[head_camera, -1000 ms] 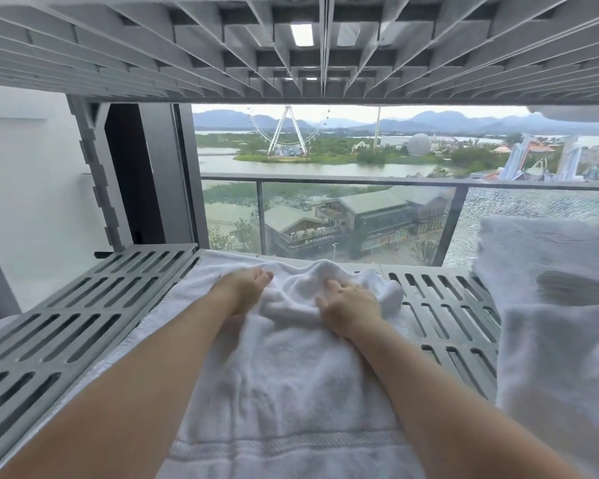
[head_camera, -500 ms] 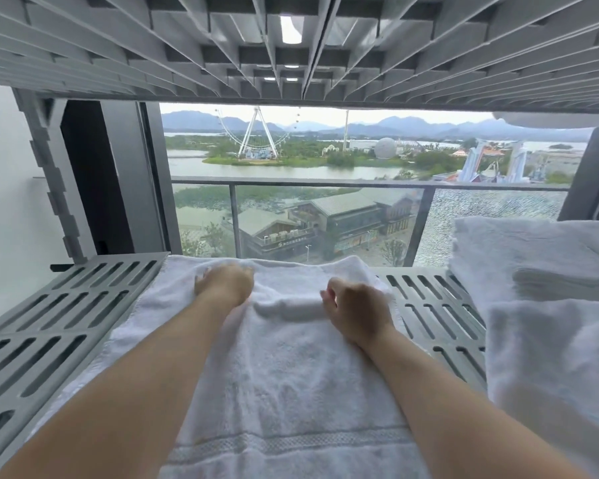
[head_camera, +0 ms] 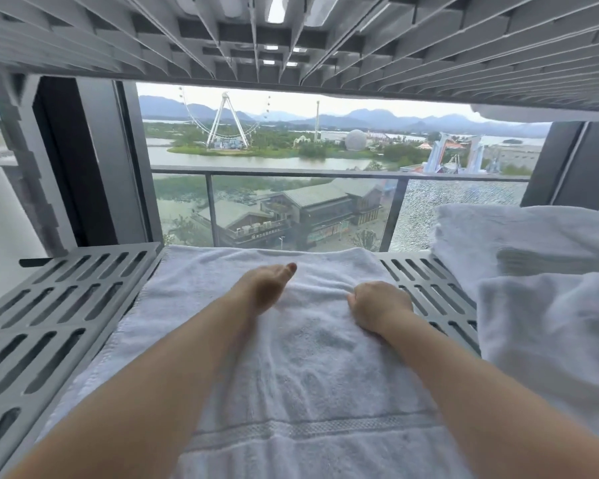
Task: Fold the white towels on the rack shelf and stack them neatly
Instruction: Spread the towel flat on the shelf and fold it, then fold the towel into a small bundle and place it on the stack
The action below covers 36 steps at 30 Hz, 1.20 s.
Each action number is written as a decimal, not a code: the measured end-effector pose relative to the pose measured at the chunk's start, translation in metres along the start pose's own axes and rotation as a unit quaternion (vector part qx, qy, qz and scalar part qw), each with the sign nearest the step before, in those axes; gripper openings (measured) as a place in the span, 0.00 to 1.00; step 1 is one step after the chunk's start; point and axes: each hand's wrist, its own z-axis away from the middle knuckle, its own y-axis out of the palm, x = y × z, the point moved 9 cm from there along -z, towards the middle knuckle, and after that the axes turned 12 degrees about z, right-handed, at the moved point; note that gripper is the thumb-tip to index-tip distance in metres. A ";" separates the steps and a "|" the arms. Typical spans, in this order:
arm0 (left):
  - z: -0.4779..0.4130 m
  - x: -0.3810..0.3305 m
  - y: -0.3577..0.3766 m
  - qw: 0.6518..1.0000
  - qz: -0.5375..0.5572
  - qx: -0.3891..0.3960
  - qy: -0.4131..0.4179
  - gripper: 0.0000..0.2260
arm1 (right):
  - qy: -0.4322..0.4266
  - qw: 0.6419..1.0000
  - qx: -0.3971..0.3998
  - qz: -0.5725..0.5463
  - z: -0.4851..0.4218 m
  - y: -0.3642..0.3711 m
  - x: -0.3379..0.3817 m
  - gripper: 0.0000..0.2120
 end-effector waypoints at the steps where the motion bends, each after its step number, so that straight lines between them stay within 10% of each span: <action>1: 0.007 0.002 -0.001 0.997 -0.080 0.001 0.010 0.31 | 0.016 0.999 0.033 0.024 0.000 -0.002 0.001 0.14; 8: 0.041 0.016 0.010 0.965 -0.257 0.045 0.034 0.41 | -0.056 0.996 -0.028 -0.058 -0.020 -0.029 0.085 0.19; 16: 0.058 0.059 -0.067 0.909 -0.320 -0.043 -0.265 0.44 | -0.122 0.982 0.103 -0.103 -0.052 0.012 0.071 0.24; 23: 0.002 0.010 -0.078 0.917 -0.363 -0.120 -0.116 0.19 | -0.038 0.984 -0.114 -0.133 -0.078 -0.052 0.060 0.16; 30: -0.036 0.027 -0.075 0.917 -0.341 -0.193 -0.077 0.18 | -0.058 0.995 0.009 -0.080 -0.111 0.002 0.053 0.32; 36: -0.049 0.044 -0.070 0.938 -0.316 -0.098 -0.109 0.30 | -0.086 0.993 0.068 -0.046 -0.124 0.005 0.063 0.36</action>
